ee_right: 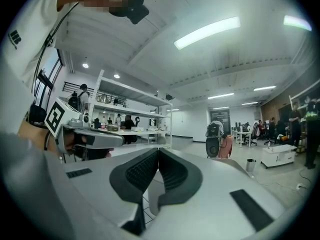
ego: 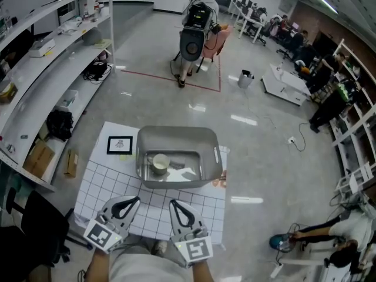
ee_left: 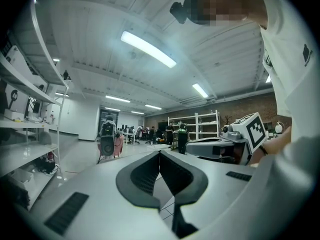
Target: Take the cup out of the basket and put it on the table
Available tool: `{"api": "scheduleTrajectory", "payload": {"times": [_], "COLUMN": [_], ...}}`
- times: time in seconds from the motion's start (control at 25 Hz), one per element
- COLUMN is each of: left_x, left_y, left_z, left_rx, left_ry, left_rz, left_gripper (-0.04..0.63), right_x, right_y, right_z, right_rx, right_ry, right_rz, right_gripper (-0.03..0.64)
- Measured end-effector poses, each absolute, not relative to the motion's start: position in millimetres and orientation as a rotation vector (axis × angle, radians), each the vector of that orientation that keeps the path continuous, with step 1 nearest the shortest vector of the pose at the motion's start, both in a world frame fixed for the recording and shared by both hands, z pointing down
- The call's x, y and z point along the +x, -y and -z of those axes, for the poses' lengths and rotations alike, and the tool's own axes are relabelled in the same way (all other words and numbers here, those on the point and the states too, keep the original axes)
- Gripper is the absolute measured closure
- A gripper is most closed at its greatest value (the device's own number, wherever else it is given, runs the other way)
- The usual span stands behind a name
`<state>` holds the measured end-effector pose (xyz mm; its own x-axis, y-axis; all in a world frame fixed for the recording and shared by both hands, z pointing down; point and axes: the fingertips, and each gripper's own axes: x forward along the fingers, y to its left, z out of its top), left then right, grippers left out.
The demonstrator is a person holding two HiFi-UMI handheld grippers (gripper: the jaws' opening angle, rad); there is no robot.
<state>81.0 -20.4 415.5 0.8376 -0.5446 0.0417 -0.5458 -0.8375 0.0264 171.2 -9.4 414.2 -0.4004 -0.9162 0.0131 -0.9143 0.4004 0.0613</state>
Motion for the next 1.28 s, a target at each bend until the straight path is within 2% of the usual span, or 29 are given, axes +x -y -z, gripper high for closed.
{"api": "scheduleTrajectory", "payload": {"times": [0.92, 1.28], "left_x": [72.2, 78.6], "left_y": [115.1, 141.4], "left_z": [-441.3, -453.8], "left_rx": [2.954, 2.932], "left_ry": [0.720, 0.786], "left_rz": [-0.033, -0.096], "left_gripper": [0.586, 0.586], "right_x": [153.6, 158.0], "right_y": [95.0, 123.7], "right_z": [-432.5, -443.3], "right_rx": [1.746, 1.604], "right_ry": [2.443, 2.457], "right_rz": [0.009, 0.029], "right_gripper": [0.607, 0.607]}}
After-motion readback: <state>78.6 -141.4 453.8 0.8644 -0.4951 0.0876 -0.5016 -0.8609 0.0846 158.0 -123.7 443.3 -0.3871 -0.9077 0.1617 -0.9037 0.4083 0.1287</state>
